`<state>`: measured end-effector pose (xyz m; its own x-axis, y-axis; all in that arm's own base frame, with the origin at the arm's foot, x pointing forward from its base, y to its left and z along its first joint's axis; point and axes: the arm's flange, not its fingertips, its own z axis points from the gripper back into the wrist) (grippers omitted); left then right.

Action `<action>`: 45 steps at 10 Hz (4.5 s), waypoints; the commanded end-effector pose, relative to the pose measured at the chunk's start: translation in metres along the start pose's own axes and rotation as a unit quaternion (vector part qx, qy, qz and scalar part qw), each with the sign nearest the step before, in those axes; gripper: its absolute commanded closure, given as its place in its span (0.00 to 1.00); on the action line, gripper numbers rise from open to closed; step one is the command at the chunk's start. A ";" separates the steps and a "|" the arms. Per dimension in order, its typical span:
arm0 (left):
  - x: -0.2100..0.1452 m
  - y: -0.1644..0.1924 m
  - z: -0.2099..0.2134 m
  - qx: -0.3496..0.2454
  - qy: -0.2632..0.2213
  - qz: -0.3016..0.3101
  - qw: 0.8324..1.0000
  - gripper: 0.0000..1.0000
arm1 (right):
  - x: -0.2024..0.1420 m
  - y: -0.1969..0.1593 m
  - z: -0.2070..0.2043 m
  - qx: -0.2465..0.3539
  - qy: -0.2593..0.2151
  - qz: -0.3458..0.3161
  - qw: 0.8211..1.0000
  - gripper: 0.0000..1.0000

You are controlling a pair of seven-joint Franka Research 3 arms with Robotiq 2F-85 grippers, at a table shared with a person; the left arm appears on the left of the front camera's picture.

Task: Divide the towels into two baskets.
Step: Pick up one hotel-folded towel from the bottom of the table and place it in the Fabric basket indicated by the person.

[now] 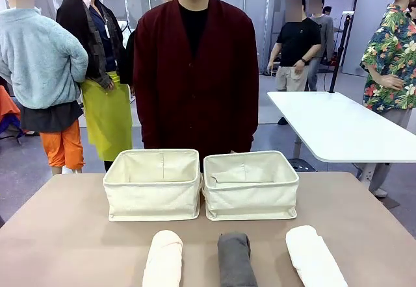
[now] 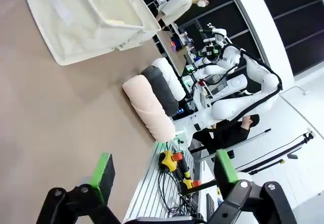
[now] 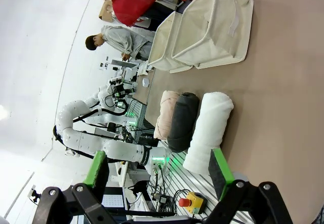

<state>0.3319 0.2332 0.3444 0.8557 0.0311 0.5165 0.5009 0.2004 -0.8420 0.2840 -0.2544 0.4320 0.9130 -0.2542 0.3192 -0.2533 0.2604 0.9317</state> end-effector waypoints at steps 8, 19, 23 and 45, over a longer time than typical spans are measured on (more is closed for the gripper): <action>0.000 0.000 0.000 0.000 0.000 0.000 1.000 0.00 | -0.002 0.003 0.001 0.004 -0.002 0.007 1.000 0.00; 0.000 0.000 0.000 0.000 0.000 0.000 1.000 0.00 | -0.002 0.003 0.001 0.004 -0.002 0.007 1.000 0.00; 0.000 0.000 0.000 0.000 0.000 0.000 1.000 0.00 | -0.005 0.031 -0.075 -0.094 0.096 -0.006 0.991 0.00; 0.000 0.000 0.000 0.000 0.000 0.000 1.000 0.00 | -0.154 -0.047 -0.337 -0.395 0.189 0.018 0.899 0.00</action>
<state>0.3373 0.2324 0.3432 0.8573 0.0343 0.5137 0.4981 0.1966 -0.8445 0.4000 0.0966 0.2917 0.9918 0.0633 0.1113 -0.1093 0.8713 0.4785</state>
